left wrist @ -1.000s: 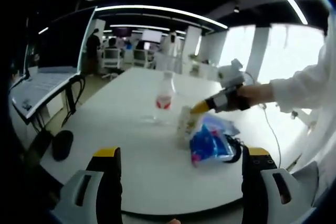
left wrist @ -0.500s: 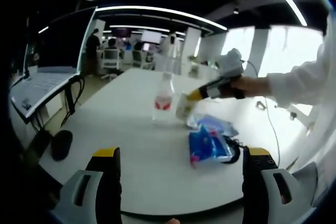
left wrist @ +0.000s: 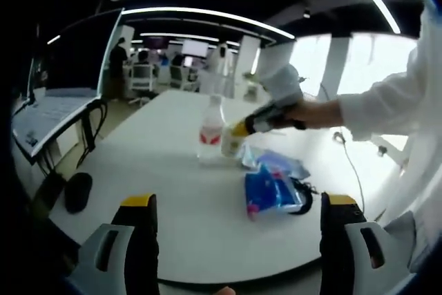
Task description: Arrange the tabletop items into an orderly group along one side of the table until the central work area is clear of visible clutter.
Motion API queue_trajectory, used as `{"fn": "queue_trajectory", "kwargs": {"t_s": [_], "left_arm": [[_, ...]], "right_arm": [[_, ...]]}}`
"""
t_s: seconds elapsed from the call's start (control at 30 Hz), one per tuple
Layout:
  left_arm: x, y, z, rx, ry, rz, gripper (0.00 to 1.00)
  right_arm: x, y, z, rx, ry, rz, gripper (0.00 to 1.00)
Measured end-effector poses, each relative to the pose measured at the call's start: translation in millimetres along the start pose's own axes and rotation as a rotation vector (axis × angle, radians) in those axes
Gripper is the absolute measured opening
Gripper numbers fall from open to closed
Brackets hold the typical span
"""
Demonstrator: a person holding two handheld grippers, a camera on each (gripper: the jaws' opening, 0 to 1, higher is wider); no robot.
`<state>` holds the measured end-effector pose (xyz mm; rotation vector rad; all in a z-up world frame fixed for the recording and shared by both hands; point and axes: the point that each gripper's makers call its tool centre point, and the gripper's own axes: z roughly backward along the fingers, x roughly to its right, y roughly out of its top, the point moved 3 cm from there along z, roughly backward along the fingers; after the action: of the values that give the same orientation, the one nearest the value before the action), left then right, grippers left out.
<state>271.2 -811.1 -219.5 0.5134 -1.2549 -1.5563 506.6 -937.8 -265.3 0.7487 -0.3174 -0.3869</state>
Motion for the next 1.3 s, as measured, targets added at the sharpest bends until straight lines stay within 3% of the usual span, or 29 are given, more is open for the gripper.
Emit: {"fn": "queue_trajectory", "kwargs": {"t_s": [0.2, 0.37, 0.67, 1.03, 1.3], "left_arm": [[-0.9, 0.8, 1.2, 0.009, -0.002, 0.006, 0.95], [-0.9, 0.9, 1.7, 0.01, -0.003, 0.006, 0.95], [-1.2, 0.4, 1.8, 0.006, 0.001, 0.007, 0.94], [-1.8, 1.3, 2.1, 0.016, 0.004, 0.018, 0.94], [-0.9, 0.6, 1.3, 0.013, 0.003, 0.018, 0.93]], "right_arm": [[-4.5, -0.1, -4.6, -0.012, -0.001, 0.014, 0.0], [-8.8, -12.4, -10.1, -0.042, 0.001, -0.006, 0.0], [-16.1, -13.6, -9.7, -0.039, 0.022, -0.02, 0.0], [-11.9, -16.1, -13.1, -0.021, 0.031, -0.114, 0.0], [-11.2, -20.1, -9.1, -0.016, 0.032, -0.157, 0.1]]}}
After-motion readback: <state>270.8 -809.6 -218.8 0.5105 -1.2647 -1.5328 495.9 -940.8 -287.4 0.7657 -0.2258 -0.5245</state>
